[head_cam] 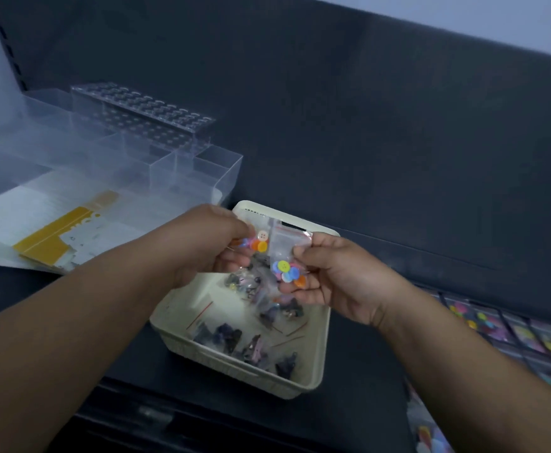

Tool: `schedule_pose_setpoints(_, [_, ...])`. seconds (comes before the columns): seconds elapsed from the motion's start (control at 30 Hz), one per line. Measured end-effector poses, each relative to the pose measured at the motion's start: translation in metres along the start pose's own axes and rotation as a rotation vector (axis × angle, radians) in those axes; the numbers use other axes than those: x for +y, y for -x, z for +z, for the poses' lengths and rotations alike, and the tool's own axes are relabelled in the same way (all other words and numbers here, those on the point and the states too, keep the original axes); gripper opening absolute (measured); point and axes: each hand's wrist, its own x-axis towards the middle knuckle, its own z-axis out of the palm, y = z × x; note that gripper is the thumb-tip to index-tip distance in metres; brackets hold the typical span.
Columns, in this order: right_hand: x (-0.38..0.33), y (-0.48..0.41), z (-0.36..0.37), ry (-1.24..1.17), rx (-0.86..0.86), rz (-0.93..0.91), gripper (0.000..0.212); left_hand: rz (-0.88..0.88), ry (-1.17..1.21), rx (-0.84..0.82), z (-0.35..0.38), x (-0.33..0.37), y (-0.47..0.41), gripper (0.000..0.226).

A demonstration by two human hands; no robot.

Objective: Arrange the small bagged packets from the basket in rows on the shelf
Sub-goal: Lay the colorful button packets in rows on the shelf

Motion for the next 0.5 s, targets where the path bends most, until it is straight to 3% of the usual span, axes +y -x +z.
schedule_pose_setpoints(0.33, [0.004,0.081,-0.08,-0.021,0.079,-0.148,0.014,0.02,0.064,-0.279,0.124,0.022,0.033,0.015])
schedule_pose_setpoints(0.5, [0.025,0.133,-0.148,-0.007,0.172,-0.185,0.023,0.036,0.061,-0.318,0.216,0.019,0.055,0.014])
